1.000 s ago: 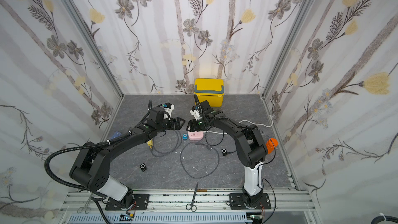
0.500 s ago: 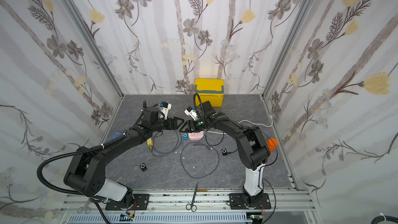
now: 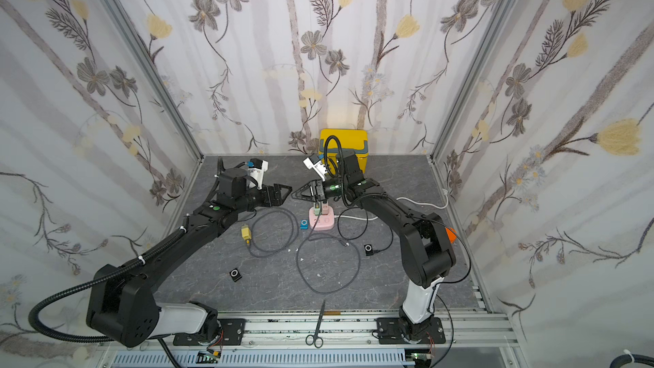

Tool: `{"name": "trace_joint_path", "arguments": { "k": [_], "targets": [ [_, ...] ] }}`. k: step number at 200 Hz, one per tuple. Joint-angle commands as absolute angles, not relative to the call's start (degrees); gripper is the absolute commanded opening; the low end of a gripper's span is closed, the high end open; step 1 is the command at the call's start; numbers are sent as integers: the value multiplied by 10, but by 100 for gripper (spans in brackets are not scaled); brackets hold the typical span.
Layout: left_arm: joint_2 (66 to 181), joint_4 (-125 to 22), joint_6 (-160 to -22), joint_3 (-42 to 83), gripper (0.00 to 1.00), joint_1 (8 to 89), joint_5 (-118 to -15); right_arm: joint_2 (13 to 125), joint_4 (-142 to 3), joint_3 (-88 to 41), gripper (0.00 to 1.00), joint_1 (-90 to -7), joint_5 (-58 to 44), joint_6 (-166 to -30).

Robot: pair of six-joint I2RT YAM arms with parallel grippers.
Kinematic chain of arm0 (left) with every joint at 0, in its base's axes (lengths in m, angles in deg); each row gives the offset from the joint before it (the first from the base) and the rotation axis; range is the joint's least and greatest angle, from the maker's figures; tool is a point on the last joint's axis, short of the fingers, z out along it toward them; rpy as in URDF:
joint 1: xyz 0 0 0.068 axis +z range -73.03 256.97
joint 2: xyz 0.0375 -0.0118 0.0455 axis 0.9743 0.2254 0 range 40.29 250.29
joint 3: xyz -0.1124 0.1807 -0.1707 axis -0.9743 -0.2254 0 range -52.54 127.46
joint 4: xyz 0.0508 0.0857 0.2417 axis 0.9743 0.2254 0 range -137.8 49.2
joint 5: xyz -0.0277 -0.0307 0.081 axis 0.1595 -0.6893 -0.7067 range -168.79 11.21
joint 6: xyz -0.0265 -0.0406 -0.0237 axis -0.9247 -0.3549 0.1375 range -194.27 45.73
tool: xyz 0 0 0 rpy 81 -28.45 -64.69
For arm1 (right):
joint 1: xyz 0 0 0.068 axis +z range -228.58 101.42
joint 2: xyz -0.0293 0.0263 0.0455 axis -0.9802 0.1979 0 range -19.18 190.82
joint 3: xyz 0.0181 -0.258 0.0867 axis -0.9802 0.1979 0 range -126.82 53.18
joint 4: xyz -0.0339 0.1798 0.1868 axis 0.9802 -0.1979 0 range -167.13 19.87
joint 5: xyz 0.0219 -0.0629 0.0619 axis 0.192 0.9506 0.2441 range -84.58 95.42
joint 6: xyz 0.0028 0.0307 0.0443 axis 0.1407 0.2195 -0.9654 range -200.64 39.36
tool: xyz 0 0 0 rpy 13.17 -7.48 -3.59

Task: Charge mp3
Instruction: Pick up the charging cable from the center of the board.

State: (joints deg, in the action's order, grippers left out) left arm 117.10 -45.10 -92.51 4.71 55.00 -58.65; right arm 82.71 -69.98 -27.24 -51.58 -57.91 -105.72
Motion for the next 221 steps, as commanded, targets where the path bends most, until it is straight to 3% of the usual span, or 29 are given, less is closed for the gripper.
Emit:
{"name": "trace_joint_path", "arguments": {
  "k": [1, 52, 74, 127, 156, 221],
  "targets": [
    [1156, -387, -911, 47, 88, 547, -618, 799, -753, -279, 61, -539, -471, -1051],
    [1149, -307, -884, 21, 76, 479, -680, 644, -849, -138, 52, -579, -218, -1001],
    [1205, -305, -901, 25, 55, 459, -730, 610, -865, -79, 46, -606, -142, -996],
    [1367, -354, -915, 84, 20, 409, -780, 577, -901, -5, 43, -629, -95, -1002],
    [1434, -374, -929, 126, 15, 388, -769, 549, -901, 42, 35, -629, -80, -1026],
    [1532, -360, -943, 188, 10, 379, -758, 503, -898, 82, 34, -628, -84, -1046]
  ]
}}
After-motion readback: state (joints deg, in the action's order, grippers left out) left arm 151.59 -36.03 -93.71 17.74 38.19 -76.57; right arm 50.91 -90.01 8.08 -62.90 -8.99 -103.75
